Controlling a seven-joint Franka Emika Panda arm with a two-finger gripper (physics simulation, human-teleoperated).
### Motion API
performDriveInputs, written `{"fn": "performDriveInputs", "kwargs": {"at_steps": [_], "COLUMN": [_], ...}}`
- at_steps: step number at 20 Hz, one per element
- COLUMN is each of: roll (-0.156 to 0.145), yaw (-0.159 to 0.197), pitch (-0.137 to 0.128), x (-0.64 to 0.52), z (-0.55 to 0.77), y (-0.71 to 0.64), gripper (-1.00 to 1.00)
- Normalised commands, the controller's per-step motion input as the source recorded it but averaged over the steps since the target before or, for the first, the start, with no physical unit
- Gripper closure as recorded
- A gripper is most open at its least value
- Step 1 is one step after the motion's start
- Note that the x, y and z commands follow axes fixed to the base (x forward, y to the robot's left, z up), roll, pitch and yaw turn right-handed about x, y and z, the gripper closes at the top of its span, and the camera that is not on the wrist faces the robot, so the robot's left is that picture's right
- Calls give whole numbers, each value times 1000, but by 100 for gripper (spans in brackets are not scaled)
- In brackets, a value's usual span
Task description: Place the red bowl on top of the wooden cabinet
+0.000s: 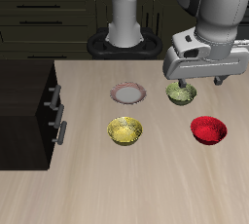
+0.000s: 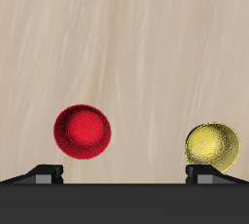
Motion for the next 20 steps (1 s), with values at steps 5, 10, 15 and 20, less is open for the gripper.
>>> {"fn": "performDriveInputs", "kwargs": {"at_steps": [5, 10, 15, 20], "roll": [-2, -30, 21, -7], "yaw": [-11, -11, 0, 24], "pitch": [18, 6, 3, -18], "x": [49, 4, -26, -24], "z": [-72, -80, 25, 29], "y": [292, 187, 109, 37], "gripper": [-100, -100, -100, -100]}}
